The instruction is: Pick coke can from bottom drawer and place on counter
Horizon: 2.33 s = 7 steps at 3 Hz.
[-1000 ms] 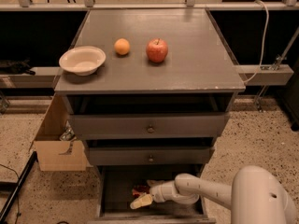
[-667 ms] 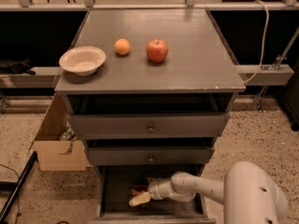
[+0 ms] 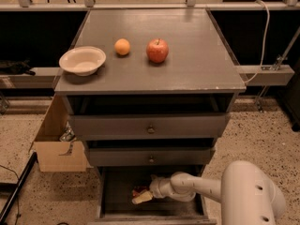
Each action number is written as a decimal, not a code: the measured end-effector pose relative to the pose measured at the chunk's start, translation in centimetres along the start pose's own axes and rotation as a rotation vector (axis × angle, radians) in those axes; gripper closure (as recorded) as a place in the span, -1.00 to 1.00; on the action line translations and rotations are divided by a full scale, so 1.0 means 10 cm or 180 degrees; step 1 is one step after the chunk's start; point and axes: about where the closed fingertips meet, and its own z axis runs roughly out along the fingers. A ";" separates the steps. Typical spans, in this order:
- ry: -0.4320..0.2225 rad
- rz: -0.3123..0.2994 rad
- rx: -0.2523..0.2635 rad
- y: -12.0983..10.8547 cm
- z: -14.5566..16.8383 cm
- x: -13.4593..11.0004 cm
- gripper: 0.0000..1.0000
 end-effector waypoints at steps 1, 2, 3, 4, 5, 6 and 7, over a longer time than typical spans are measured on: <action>0.0097 -0.0043 0.0223 -0.39 -0.21 0.52 -1.00; 0.0162 -0.0052 0.0352 -0.57 -0.39 0.85 -1.00; 0.0163 -0.0049 0.0356 -0.58 -0.40 0.86 -1.00; 0.0209 -0.0173 0.0326 -0.53 -0.33 0.69 -1.00; 0.0353 -0.0380 0.0230 -0.44 -0.09 0.45 -1.00; 0.0504 -0.0555 0.0131 -0.37 0.19 0.29 -1.00; 0.0504 -0.0555 0.0131 -0.37 0.19 0.29 -1.00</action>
Offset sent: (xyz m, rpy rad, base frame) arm -0.0147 -0.1480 -0.0676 -0.1553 -0.0538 -0.0839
